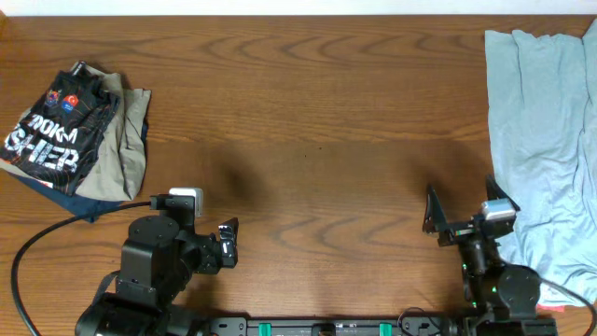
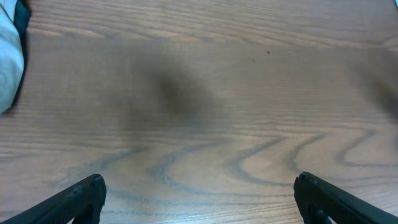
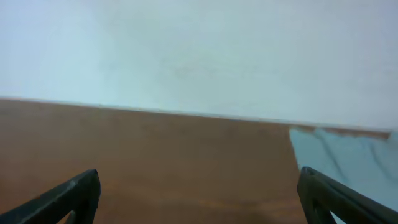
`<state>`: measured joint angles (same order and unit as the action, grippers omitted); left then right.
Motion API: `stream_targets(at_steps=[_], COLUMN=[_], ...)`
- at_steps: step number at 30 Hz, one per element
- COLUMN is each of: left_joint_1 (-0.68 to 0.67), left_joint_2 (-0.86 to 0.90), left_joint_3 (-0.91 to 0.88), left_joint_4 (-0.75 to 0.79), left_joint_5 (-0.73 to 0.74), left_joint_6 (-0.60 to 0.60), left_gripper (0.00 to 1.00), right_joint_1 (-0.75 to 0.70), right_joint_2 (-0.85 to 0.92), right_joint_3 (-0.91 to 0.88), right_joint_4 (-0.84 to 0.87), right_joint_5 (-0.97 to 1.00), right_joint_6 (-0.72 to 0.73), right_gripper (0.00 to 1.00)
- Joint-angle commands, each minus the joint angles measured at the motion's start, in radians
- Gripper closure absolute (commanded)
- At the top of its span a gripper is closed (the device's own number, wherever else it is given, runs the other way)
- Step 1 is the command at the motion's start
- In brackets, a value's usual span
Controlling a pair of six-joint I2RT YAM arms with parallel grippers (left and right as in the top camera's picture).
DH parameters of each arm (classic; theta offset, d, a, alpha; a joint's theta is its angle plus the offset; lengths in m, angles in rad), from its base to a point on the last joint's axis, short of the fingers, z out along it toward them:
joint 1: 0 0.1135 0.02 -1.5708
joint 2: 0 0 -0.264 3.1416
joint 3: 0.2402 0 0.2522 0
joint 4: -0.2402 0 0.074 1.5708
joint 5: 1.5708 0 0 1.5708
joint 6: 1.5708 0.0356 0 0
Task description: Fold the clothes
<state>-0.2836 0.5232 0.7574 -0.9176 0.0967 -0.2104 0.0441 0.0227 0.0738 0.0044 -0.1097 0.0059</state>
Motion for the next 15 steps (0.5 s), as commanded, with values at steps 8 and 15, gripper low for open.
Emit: stream_targets(at_steps=[8, 15], left_joint_1=[-0.004, -0.004], left_joint_2=[-0.002, -0.002], left_joint_3=[-0.007, -0.007], left_joint_4=[-0.001, -0.001], left_joint_5=[-0.019, -0.019], left_joint_6=[-0.009, -0.009], left_gripper=[0.02, 0.02], right_joint_1=[0.015, 0.015], right_joint_2=[-0.018, -0.018], right_joint_3=[-0.068, -0.068], right_joint_4=[-0.084, -0.075], right_joint_5=[0.048, 0.053], right_joint_6=[-0.214, -0.201], right_gripper=[0.01, 0.01])
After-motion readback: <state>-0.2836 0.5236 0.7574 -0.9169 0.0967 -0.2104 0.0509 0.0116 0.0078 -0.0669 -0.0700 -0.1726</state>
